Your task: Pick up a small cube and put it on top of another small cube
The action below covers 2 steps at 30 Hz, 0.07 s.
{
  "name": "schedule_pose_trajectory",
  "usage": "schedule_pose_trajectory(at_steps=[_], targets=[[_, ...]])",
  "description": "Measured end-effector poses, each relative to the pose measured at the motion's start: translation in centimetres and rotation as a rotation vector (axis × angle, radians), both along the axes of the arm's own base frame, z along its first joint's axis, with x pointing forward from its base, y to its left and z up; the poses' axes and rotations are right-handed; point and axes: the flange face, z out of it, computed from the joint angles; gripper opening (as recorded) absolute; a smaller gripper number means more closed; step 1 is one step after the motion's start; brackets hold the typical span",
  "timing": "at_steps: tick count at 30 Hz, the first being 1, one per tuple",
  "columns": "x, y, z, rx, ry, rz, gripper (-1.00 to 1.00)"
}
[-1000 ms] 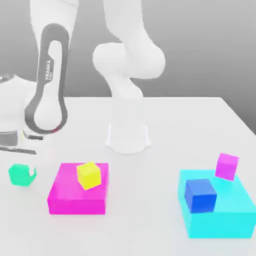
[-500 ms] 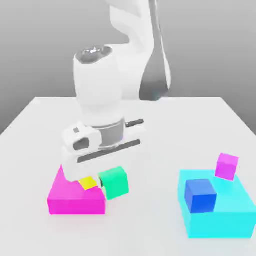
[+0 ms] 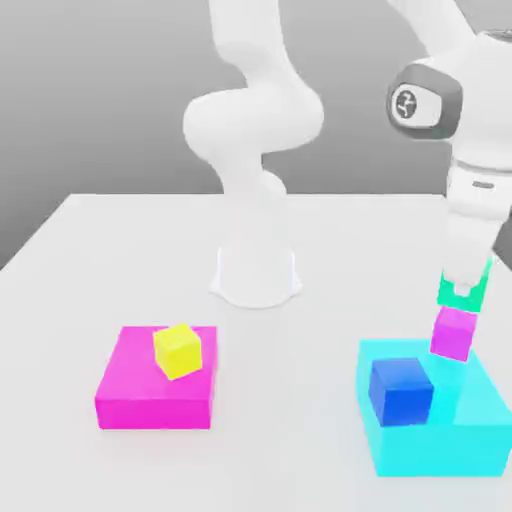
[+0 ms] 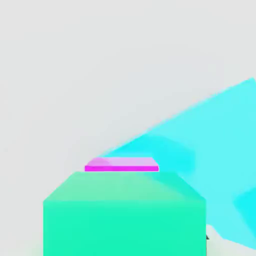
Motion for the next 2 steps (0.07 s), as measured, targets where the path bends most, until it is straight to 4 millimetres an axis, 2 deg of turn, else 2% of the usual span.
schedule_pose_trajectory(at_steps=[2], targets=[[0.00, 0.00, 0.00, 0.000, 0.000, 0.000, 1.00]])
